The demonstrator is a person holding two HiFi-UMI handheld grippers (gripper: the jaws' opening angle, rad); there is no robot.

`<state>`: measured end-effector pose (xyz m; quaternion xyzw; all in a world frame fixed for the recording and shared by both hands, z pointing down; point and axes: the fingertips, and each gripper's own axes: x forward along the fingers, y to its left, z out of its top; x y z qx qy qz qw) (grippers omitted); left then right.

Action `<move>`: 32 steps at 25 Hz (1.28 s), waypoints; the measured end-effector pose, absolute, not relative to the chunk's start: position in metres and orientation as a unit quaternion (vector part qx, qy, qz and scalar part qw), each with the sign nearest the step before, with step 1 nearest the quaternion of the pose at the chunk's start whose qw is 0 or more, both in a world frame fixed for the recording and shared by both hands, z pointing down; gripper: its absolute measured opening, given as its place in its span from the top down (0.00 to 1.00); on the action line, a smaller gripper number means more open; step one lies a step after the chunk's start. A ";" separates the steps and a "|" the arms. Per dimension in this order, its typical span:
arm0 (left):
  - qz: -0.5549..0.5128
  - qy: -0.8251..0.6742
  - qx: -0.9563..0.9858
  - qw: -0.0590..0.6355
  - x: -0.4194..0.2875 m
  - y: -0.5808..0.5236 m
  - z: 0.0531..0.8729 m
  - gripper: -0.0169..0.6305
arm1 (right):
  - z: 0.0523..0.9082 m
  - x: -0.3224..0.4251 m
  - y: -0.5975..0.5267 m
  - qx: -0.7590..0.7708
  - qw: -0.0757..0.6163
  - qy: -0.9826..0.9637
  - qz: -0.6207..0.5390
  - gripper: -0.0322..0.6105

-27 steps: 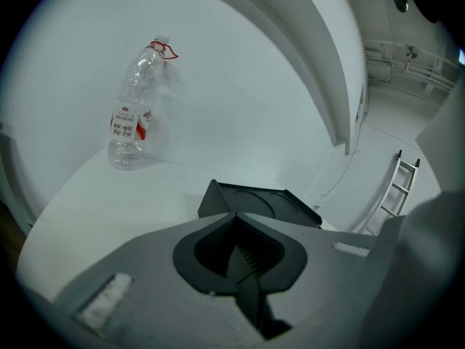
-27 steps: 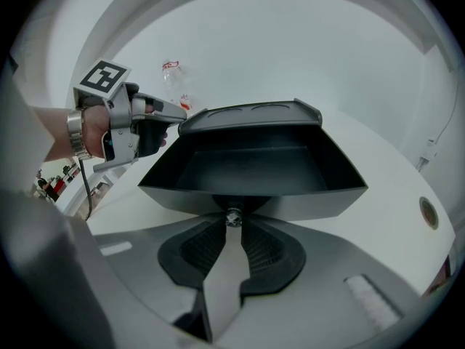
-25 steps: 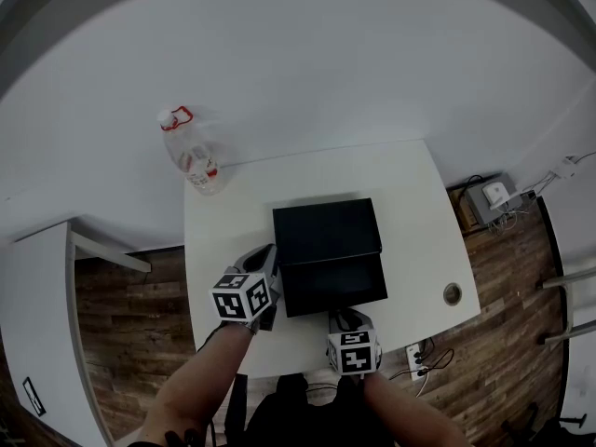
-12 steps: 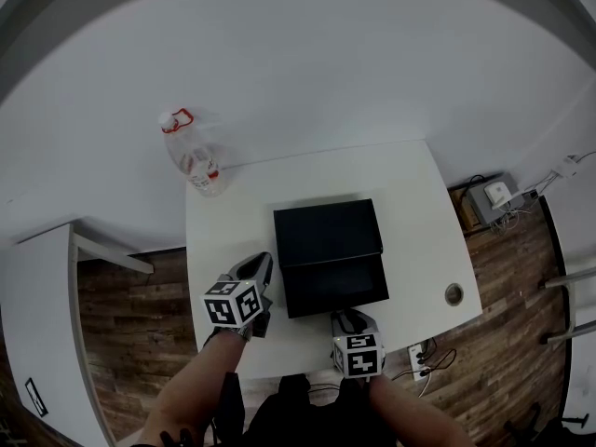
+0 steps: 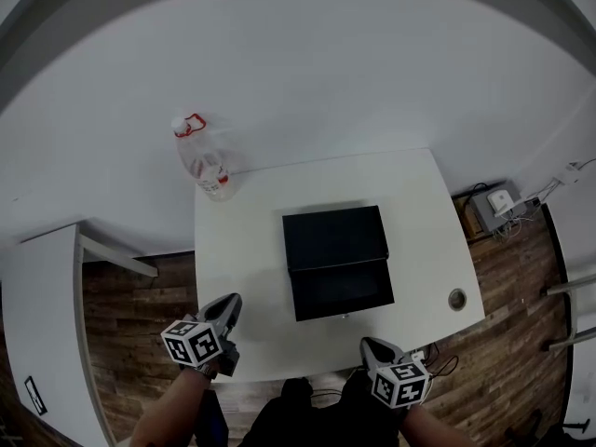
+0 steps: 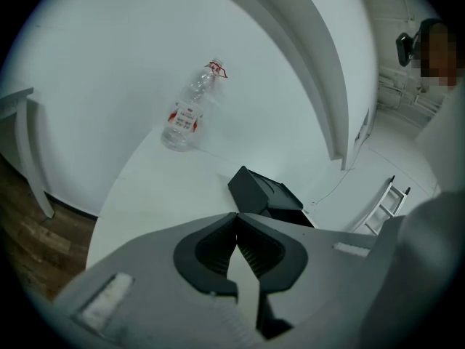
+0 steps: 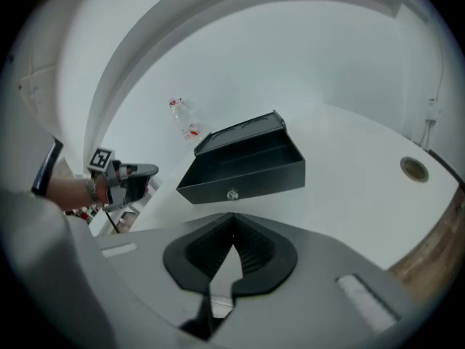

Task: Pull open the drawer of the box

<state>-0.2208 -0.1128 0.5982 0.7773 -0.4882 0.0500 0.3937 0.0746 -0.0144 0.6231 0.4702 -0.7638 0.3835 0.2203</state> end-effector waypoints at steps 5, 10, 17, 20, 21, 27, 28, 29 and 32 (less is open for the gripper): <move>0.042 -0.440 0.765 0.469 -0.222 -0.061 0.613 0.97 | 0.599 0.085 0.007 0.485 0.118 -0.736 0.459 0.94; 0.039 -0.321 0.770 0.550 -0.177 0.001 0.613 0.97 | 0.560 0.078 0.006 0.490 0.041 -0.738 0.461 0.94; -0.018 -0.158 0.799 0.580 -0.079 0.056 0.560 0.97 | 0.529 0.055 0.015 0.427 0.024 -0.783 0.450 0.94; -0.046 -0.092 0.826 0.554 -0.049 0.070 0.524 0.97 | 0.513 0.047 0.021 0.374 0.022 -0.812 0.448 0.94; -0.048 -0.064 0.833 0.548 -0.039 0.078 0.513 0.97 | 0.507 0.045 0.024 0.352 0.025 -0.824 0.444 0.94; 0.009 0.091 0.842 0.531 0.020 0.164 0.482 0.97 | 0.489 0.064 0.071 0.199 0.077 -0.886 0.412 0.94; 0.017 0.103 0.840 0.532 0.032 0.178 0.482 0.97 | 0.490 0.071 0.082 0.177 0.089 -0.892 0.406 0.94; 0.018 0.107 0.838 0.535 0.044 0.189 0.483 0.97 | 0.491 0.079 0.092 0.159 0.098 -0.897 0.402 0.94; 0.002 0.103 0.837 0.537 0.080 0.210 0.477 0.97 | 0.494 0.099 0.116 0.114 0.102 -0.906 0.394 0.94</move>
